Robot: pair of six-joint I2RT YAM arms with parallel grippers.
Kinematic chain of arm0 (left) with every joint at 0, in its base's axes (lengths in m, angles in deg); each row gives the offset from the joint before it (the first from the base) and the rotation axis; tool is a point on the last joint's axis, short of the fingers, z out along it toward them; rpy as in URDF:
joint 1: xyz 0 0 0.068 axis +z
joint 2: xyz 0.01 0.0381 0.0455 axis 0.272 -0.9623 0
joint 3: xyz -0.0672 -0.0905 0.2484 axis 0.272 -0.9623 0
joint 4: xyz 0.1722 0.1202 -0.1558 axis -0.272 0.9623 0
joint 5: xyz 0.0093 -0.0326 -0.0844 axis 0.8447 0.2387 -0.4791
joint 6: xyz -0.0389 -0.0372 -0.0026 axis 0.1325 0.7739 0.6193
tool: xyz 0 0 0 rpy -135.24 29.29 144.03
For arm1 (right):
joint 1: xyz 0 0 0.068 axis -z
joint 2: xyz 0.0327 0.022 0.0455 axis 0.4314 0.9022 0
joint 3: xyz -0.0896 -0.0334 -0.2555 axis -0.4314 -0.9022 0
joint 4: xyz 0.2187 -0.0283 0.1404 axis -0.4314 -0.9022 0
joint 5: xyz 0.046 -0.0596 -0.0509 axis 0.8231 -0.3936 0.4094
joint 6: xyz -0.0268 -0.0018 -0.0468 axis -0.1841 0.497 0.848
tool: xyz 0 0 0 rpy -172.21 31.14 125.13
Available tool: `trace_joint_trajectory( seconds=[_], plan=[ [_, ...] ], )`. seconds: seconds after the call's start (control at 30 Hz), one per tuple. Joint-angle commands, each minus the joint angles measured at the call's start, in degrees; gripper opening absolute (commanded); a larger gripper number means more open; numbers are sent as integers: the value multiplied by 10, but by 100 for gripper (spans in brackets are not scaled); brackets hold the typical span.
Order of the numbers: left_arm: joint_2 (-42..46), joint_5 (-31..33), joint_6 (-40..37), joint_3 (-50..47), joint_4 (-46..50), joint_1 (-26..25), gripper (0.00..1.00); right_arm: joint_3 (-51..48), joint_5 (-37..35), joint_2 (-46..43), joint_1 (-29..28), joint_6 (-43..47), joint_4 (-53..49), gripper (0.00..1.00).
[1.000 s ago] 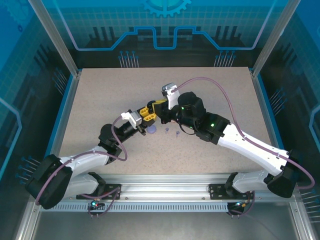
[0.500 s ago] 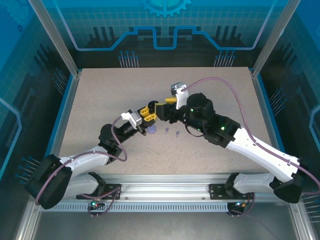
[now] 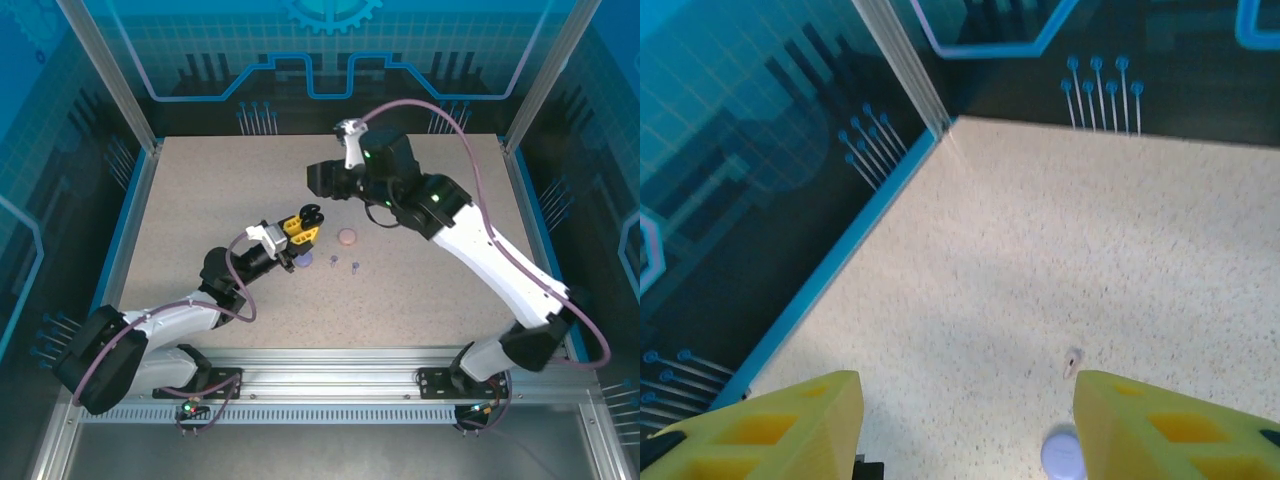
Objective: Insert the wireless bluetooth earbuds into the charging case
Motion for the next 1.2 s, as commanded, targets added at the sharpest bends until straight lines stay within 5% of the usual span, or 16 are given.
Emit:
trace_joint_trajectory(
  seconds=[0.0,0.27,0.67,0.97,1.17],
  plan=[
    [-3,-13,2,8,-12,-4,0,80,54,60,9,2,-125,57],
    [-2,-1,2,8,-15,-5,0,121,74,118,5,8,-199,52],
    [-9,19,9,11,-15,-5,0,-57,18,-45,-20,-36,-145,44],
    [11,93,107,-6,38,-4,0,-140,-69,-136,26,-108,-76,68],
    [96,181,210,14,302,14,0,-238,-51,-156,30,-124,-53,74]
  ],
)
